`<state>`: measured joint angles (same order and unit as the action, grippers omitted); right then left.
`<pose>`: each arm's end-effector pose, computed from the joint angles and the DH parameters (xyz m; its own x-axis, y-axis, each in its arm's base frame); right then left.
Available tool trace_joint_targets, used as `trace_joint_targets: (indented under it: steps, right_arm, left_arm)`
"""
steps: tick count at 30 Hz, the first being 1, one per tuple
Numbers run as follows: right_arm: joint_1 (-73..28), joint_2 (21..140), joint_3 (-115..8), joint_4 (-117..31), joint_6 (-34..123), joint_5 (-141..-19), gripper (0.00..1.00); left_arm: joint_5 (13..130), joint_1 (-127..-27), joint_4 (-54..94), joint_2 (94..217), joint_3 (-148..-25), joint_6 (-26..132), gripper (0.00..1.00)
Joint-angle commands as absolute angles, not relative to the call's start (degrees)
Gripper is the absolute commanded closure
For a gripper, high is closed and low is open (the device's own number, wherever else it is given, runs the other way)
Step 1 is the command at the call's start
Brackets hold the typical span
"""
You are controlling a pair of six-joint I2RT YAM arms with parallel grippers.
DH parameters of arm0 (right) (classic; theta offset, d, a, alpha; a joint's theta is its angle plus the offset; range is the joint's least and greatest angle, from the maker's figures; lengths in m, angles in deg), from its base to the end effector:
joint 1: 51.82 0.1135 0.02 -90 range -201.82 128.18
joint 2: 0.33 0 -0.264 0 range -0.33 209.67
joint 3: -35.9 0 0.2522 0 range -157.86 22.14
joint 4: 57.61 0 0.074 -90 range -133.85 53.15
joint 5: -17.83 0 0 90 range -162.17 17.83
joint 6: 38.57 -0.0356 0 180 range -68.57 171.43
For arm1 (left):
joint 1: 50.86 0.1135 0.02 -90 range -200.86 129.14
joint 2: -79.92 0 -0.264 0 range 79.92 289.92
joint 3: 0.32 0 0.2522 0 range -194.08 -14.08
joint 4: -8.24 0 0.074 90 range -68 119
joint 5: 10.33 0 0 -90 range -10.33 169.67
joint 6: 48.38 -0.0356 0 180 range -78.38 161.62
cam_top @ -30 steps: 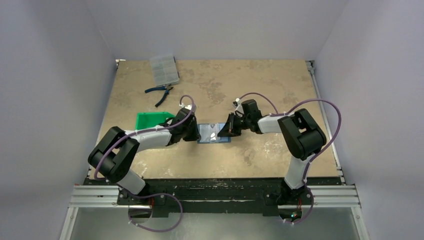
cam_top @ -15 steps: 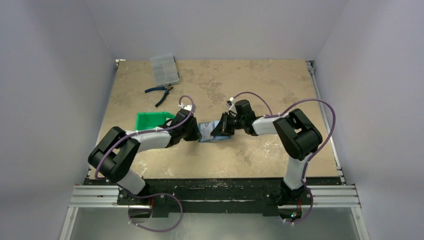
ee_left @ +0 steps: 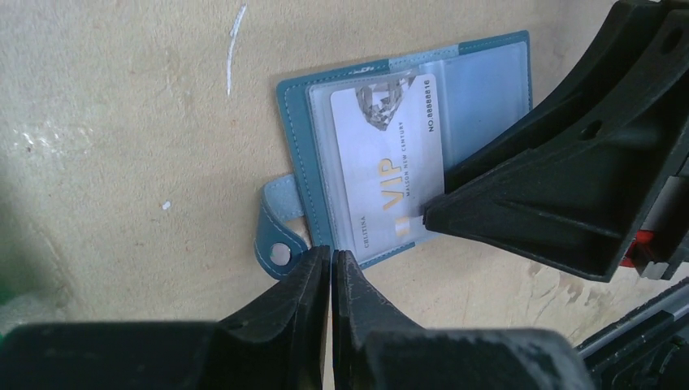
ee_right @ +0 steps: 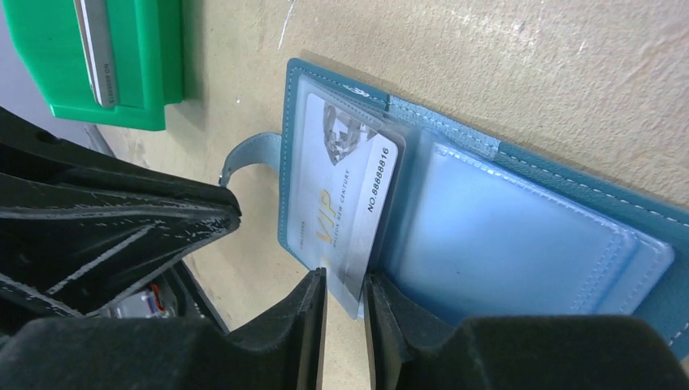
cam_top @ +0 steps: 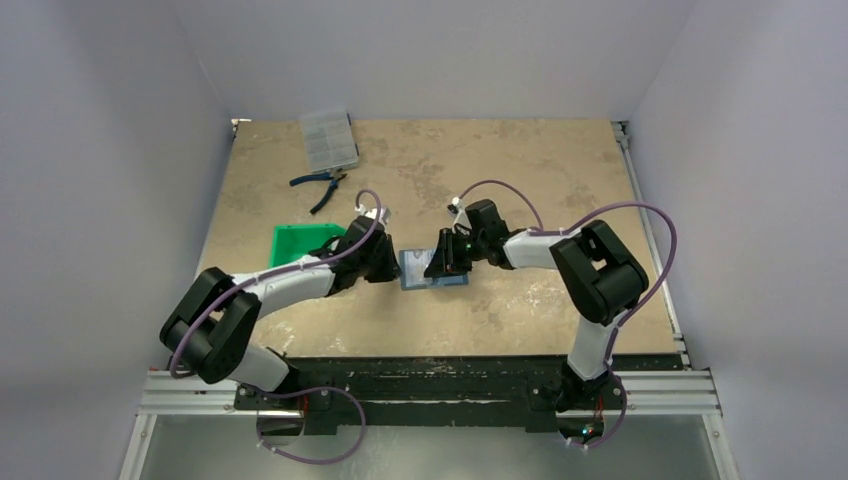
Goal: Put the credit cards into the card holder
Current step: Insert the credit card into the card holder.
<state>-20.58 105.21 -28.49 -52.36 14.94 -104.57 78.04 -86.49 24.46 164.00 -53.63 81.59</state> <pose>0.2914 0.1991 0.1265 -0.9461 0.0134 -0.3237 -0.2378 0.6497 0.7221 0.2304 -0.1664 0.1669 -0.8397 -0.1882 -0.5094 0.0766 0.8876 -0.4541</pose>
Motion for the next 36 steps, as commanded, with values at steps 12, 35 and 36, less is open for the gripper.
trace_joint_targets:
  steps: [12,35,36]
  right_arm:
    - [-16.6,106.0,-34.1,-43.2,28.0,-98.6,0.63]
    - [-18.6,88.6,-29.0,-43.5,26.1,-95.7,0.26]
    - [-19.1,88.6,-28.4,-44.8,25.9,-96.6,0.26]
  left_arm:
    - [76.0,-87.0,18.2,172.5,-53.3,81.4,1.0]
    - [78.0,-86.6,35.5,159.3,-62.2,77.6,0.66]
    - [77.8,-86.2,37.0,157.9,-63.0,77.4,0.62]
